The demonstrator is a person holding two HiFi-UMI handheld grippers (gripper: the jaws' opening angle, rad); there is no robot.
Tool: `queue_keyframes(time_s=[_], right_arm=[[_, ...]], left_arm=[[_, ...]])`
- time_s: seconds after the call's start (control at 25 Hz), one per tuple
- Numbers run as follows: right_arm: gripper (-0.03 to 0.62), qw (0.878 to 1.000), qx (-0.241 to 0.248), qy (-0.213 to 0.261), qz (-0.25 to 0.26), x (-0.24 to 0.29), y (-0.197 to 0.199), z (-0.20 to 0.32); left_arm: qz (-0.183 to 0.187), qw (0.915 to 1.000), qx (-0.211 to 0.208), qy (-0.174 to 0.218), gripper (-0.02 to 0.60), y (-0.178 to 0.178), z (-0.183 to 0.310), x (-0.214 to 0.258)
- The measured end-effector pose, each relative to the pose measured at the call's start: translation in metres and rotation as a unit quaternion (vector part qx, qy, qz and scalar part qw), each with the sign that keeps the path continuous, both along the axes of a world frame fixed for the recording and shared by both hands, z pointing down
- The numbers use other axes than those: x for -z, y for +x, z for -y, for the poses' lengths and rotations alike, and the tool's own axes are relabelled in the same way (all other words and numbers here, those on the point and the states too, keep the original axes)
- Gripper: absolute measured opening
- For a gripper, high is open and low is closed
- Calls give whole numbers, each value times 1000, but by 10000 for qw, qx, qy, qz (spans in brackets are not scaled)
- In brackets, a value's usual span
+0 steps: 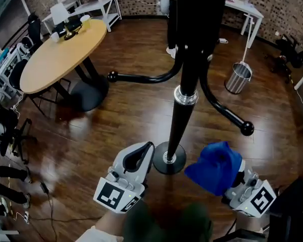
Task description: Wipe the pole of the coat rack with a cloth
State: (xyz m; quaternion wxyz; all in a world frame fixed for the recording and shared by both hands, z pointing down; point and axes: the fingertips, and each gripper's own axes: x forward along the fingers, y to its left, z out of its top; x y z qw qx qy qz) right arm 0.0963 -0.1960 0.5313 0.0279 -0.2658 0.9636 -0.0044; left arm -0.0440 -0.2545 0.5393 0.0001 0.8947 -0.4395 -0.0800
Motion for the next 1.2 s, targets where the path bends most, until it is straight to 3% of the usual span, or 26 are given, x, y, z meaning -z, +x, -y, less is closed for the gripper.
queue_keyframes(time_s=[0.12, 0.28, 0.4, 0.52, 0.68, 0.92, 1.04, 1.2], right_arm=[[98, 9988, -170, 450, -40, -1, -2, 45], [98, 9934, -221, 1047, 422, 7, -7, 66], [98, 9929, -279, 1042, 505, -16, -8, 56], [98, 9946, -37, 876, 550, -26, -16, 58], [98, 9946, -87, 1023, 144, -1, -27, 81], [98, 9948, -197, 1000, -49, 31, -34, 113], [98, 9990, -31, 417, -172, -18, -42, 123], [98, 9977, -135, -385, -537, -173, -37, 127]], left_arm=[[-8, 9996, 57, 280, 0, -4, 16, -36], [-67, 9990, 175, 415, 0, -18, 27, -89], [-13, 9977, -5, 673, 0, -24, 14, -117], [-116, 9979, -212, 595, 0, -27, 7, -147], [-262, 9991, -154, 304, 0, -32, 16, -172], [-665, 9969, -88, 420, 0, -46, -1, -168], [-787, 9963, -141, 318, 0, -50, -3, -171], [-825, 9961, 19, 309, 0, -49, -2, -167]])
